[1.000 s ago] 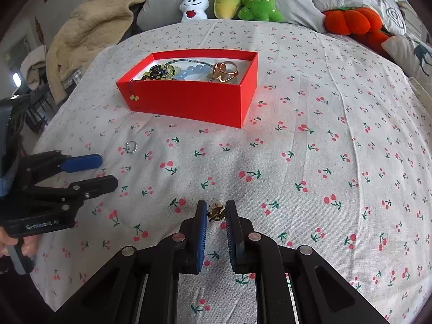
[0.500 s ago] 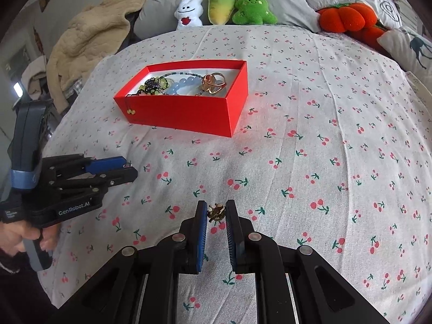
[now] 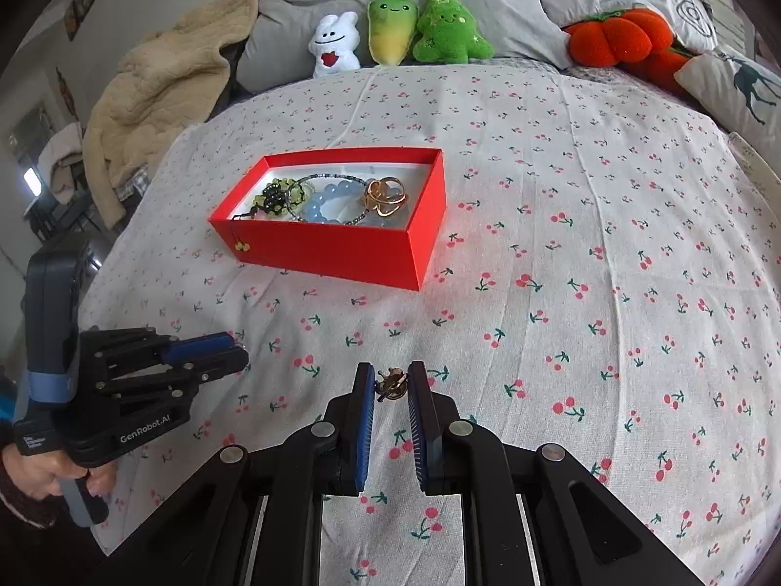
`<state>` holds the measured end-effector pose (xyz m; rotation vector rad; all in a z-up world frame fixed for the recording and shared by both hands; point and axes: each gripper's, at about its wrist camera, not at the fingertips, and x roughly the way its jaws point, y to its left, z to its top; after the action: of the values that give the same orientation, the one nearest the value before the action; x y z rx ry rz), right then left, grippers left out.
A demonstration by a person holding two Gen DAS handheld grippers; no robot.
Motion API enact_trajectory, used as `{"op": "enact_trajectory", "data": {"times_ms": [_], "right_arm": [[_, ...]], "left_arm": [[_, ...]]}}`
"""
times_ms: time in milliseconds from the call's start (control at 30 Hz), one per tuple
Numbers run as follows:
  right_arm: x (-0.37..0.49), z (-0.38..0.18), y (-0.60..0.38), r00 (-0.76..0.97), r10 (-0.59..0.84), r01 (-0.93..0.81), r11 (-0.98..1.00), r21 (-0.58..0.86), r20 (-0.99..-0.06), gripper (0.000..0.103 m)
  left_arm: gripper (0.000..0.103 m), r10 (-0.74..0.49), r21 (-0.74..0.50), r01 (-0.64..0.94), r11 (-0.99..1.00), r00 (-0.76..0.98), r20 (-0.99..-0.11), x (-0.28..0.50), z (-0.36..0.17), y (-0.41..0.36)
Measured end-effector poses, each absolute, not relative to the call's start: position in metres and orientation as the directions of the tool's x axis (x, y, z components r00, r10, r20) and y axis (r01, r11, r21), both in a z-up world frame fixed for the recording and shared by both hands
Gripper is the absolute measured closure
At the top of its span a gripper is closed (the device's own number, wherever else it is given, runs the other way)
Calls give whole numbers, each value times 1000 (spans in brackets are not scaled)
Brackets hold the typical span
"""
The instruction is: Organize jewelry
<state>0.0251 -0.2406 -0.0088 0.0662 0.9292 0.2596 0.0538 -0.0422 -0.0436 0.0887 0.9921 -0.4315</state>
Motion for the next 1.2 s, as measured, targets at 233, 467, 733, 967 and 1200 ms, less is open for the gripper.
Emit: {"op": "enact_trajectory", "data": {"times_ms": [233,467,733,967,1200], "right_arm": [[43,17,-228,606,259,-189,965,179,-753,89],[75,37,-210,625,294,-182,956,232,-723,89],[107,32,-200,607,302,-162,952,258,-735,89],[129,18,-206,583,318,-131,945,300,-747,89],[135,15,-208,574,319,-118,944,309,-754,89]], "left_arm": [[84,-323,-126,373,919,530,-784,65,-11,-33],[84,-337,-164,331,929,575,-745,96,13,-23],[84,-337,-195,295,935,576,-745,130,5,-23],[82,-334,-203,281,938,581,-742,142,-1,-26],[57,-309,-165,284,945,597,-740,123,13,-22]]}}
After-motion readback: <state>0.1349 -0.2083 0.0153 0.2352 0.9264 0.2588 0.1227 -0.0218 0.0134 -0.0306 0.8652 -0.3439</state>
